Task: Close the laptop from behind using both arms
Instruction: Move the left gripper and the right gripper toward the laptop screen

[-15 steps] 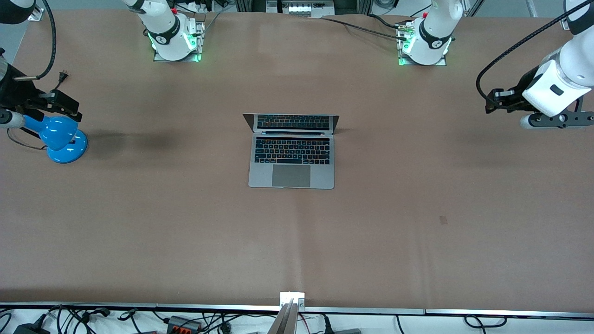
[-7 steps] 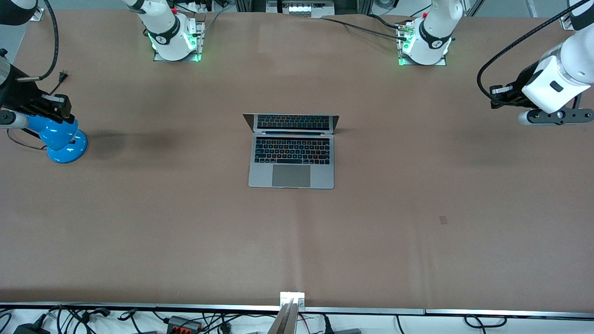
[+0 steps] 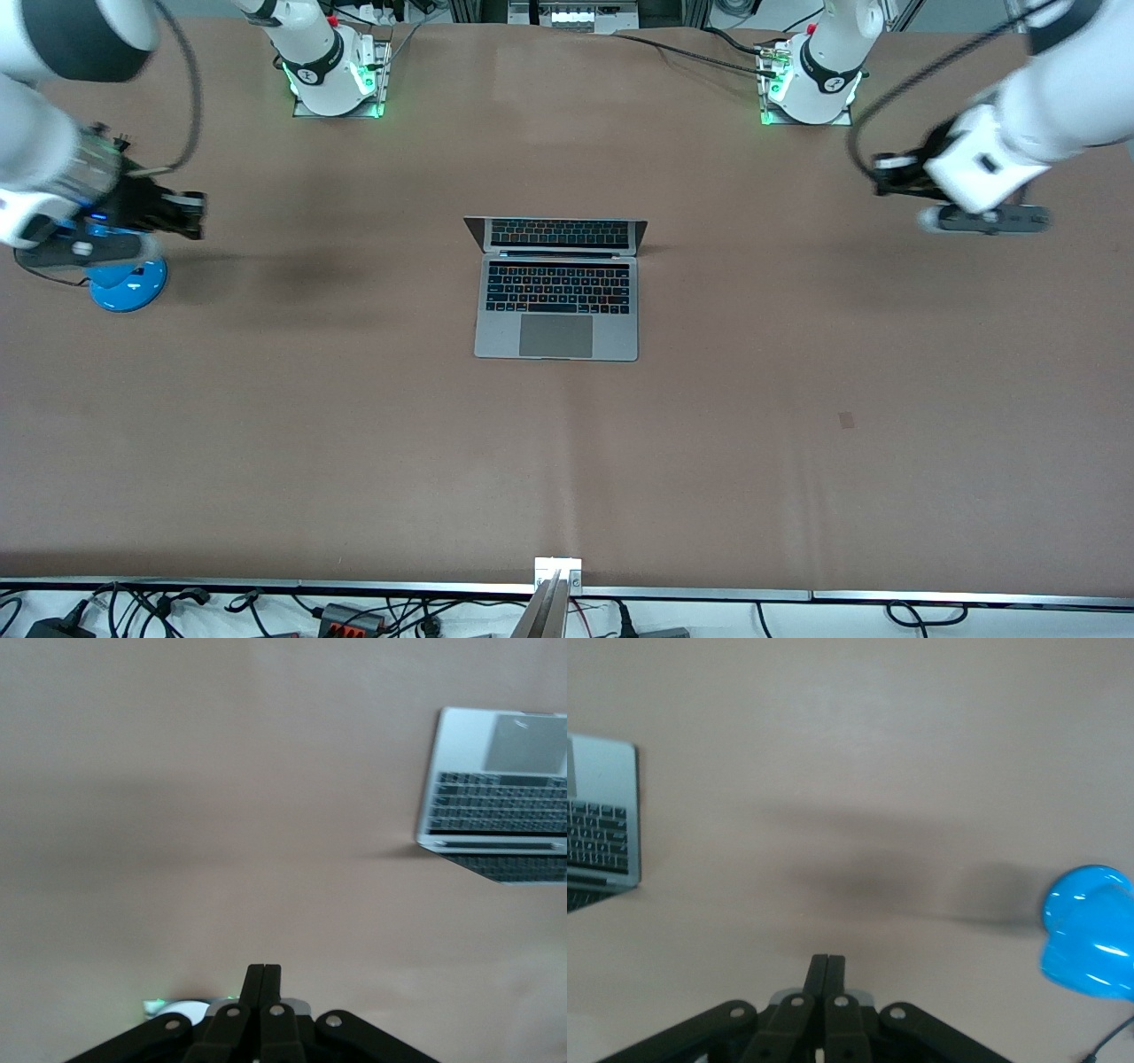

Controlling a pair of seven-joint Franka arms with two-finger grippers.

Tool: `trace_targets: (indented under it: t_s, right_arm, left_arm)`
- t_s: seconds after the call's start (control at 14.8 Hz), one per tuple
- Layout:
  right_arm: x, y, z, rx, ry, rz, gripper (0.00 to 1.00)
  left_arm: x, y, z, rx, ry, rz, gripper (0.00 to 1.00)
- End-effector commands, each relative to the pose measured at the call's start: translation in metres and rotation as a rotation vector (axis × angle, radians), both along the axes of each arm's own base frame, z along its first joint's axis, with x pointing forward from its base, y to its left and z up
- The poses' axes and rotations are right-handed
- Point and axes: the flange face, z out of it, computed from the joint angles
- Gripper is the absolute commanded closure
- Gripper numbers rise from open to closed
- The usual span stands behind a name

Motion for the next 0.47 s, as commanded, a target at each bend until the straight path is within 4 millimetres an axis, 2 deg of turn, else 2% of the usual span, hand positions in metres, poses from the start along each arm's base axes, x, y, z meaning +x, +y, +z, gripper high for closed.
trace_targets:
  t_s: [0.0, 0.2, 0.34, 0.41]
  right_arm:
    - [-0.001, 0.042, -0.024, 0.021, 0.058, 0.053, 1.0]
    - [-0.016, 0.081, -0.054, 0.113, 0.128, 0.077, 1.0]
    - [-0.026, 0.096, -0.072, 0.211, 0.175, 0.036, 1.0]
    - [-0.03, 0.105, -0.08, 0.233, 0.189, 0.02, 1.0]
  left_arm:
    - [-0.005, -0.049, -0.019, -0.036, 0.063, 0.02, 0.99]
    - [0.007, -0.118, -0.068, -0.077, 0.075, 0.011, 1.0]
    - [0.001, -0.155, -0.088, -0.083, 0.087, 0.037, 1.0]
    - [0.0, -0.168, -0.105, -0.088, 0.106, 0.047, 1.0]
